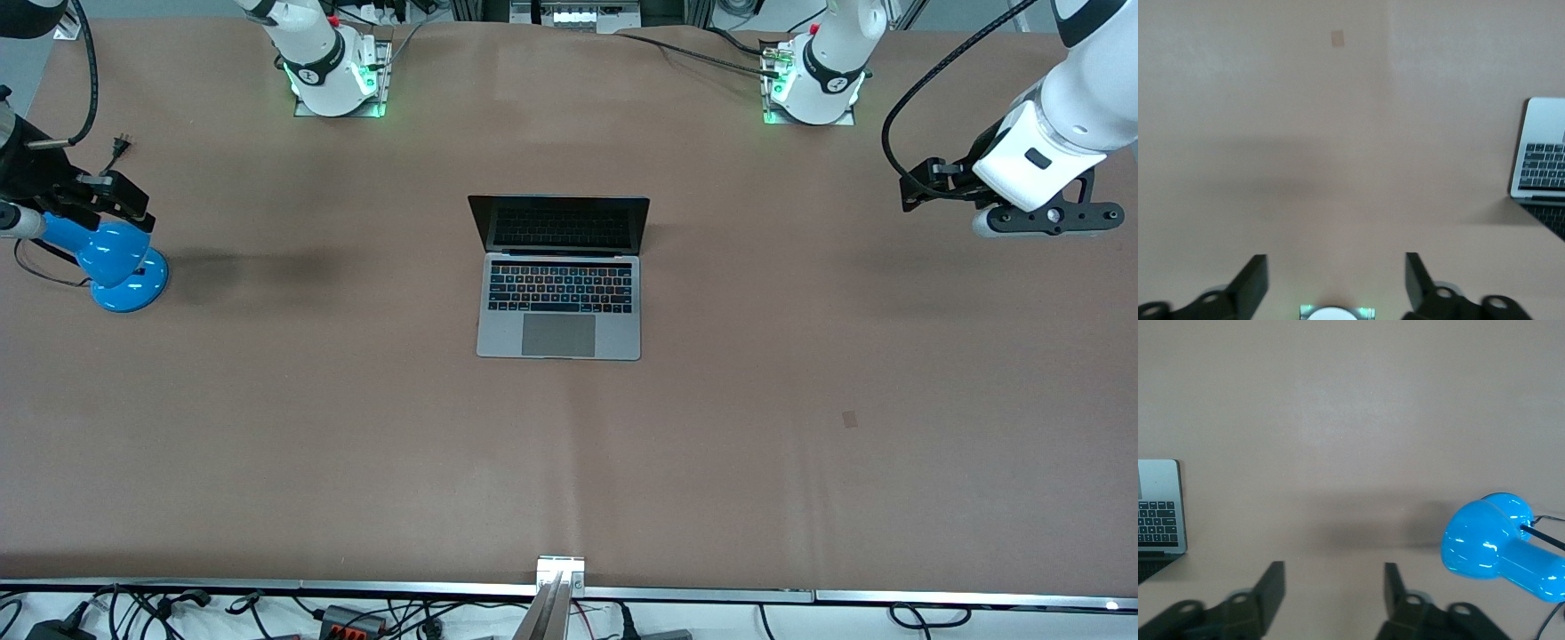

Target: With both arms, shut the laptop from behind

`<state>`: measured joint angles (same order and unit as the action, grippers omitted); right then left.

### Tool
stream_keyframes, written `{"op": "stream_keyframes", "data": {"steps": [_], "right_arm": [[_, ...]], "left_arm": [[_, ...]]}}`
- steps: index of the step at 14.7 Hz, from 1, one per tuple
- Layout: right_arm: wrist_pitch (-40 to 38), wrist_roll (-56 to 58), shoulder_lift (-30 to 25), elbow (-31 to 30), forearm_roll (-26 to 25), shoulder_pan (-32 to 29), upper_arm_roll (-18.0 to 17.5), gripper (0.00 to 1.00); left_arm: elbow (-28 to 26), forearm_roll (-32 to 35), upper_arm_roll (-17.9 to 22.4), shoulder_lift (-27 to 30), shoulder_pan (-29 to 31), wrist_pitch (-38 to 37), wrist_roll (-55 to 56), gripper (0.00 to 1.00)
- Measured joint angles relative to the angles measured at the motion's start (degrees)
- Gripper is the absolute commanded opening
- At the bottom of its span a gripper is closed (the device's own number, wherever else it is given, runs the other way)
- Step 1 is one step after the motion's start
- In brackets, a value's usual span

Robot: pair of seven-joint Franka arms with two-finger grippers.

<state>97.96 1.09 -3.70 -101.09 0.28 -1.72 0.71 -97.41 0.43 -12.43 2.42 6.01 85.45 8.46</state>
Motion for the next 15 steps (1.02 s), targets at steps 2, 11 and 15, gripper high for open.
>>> {"op": "stream_keyframes", "data": {"steps": [2, 11, 15], "right_arm": [[0.0, 0.0, 0.0, -0.01, 0.01, 0.0, 0.0, 0.0], [-1.48, -0.76, 0.3, -0.15, 0.1, 0.33, -0.11, 0.0], [-5.58, -0.05, 2.62, -0.66, 2.2, 4.02, -0.72, 0.0]], "left_arm": [[0.66, 0.0, -0.02, 0.01, -0.18, -1.32, 0.0, 0.01], [1.36, 0.0, -0.02, 0.0, -0.28, -2.11, -0.02, 0.01], [1.38, -1.26, -0.03, -0.02, -0.3, -3.0, -0.02, 0.03]]}}
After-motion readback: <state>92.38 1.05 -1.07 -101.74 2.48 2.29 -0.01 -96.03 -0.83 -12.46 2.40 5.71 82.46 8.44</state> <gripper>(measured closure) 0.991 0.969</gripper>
